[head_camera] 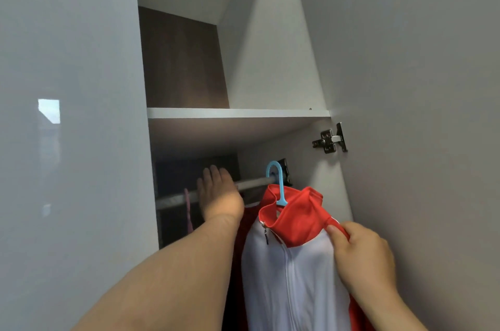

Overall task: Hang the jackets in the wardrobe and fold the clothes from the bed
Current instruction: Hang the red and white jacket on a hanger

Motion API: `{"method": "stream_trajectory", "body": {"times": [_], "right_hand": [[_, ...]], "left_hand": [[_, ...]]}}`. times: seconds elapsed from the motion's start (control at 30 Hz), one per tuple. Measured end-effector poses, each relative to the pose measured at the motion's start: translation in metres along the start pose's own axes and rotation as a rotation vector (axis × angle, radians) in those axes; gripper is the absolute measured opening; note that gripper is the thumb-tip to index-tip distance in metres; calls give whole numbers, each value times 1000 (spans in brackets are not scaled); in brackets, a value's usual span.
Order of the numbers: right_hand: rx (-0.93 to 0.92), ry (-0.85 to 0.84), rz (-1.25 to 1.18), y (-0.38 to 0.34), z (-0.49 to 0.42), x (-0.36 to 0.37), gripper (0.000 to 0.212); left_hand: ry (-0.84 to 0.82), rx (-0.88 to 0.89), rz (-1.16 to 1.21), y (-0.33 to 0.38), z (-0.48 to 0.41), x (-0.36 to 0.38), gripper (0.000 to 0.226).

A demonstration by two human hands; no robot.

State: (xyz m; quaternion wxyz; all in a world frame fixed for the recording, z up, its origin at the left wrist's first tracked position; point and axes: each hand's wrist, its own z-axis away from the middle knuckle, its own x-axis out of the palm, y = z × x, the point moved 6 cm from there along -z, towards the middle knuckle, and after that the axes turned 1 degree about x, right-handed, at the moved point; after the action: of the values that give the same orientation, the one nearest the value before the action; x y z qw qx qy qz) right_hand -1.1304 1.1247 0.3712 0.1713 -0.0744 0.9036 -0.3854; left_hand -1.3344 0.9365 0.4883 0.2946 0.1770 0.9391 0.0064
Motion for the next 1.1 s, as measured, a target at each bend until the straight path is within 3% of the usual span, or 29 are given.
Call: {"method": "stream_trajectory", "body": {"times": [0.13,0.37,0.53,1.1], "right_hand": [[11,-22,12,6,-12,26,37],[-27,13,43,5,-23,49,35],[-46,40,12,-1,-35,61,42],[-106,12,185,12,-50,85,34]], "left_hand": [[-75,-117,-52,-17,-18,26,58],[15,-89,-104,-21,-16,40,28],[26,-113,-93,-19,-15,35,29],[-12,-129,-118,-14,-10,24,28]]}}
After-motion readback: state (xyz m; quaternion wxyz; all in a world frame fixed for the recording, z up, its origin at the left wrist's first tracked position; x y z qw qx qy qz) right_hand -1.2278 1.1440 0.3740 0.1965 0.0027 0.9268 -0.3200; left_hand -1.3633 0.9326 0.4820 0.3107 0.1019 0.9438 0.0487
